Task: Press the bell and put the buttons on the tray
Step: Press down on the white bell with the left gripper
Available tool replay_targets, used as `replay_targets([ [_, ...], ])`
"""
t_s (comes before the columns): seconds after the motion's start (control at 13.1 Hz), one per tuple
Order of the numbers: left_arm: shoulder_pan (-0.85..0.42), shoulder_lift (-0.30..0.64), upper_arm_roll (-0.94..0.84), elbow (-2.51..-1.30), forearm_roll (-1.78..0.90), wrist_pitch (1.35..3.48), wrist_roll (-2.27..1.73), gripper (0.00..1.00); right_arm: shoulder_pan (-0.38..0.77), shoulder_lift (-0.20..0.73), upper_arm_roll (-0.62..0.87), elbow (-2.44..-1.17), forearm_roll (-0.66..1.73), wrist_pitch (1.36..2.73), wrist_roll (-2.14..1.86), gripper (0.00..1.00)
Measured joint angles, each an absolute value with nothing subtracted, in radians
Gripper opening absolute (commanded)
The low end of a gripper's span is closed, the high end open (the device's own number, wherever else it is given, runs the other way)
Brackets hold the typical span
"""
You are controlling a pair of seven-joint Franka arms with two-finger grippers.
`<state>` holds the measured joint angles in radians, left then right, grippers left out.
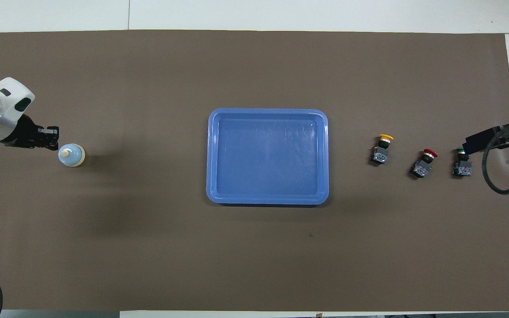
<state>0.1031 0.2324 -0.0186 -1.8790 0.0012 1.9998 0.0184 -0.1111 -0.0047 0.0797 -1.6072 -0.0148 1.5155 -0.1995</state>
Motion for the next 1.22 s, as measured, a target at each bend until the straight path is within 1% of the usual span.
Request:
replay_targets([
  [0.15, 0.104, 0.233, -0.019, -1.933, 0.001, 2.045, 0.018, 0.0, -0.111, -0.005, 0.08, -1.607, -0.015, 1.516, -0.2, 1.0],
  [0.53, 0.123, 0.224, -0.021, -2.008, -0.001, 2.148, 0.019, 0.0, -0.111, -0.005, 0.08, -1.607, -0.015, 1.516, -0.2, 1.0],
  [0.61, 0.123, 0.224, -0.021, -2.007, -0.001, 2.149, 0.019, 0.1, -0.111, -0.005, 0.08, -1.607, -0.015, 1.516, -0.2, 1.0],
  [0.76, 0.123, 0.224, -0.021, -1.98, 0.0, 2.11, 0.02, 1.0, -0.111, -0.005, 0.08, -1.607, -0.015, 1.516, -0.2, 1.0],
  [0.99, 0.121, 0.192, -0.032, -1.86, 0.0, 1.912, 0.02, 1.0, -0.111, -0.005, 0.08, -1.607, -0.015, 1.516, -0.2, 1.0],
  [1.07, 0.115, 0.164, -0.039, -1.843, 0.0, 1.857, 0.02, 1.0, -0.111, -0.005, 0.08, -1.607, -0.015, 1.516, -0.2, 1.0],
  [1.22, 0.064, 0.095, -0.046, -1.835, 0.0, 1.775, 0.018, 1.0, -0.111, -0.005, 0.08, -1.607, -0.015, 1.516, -0.199, 1.0],
])
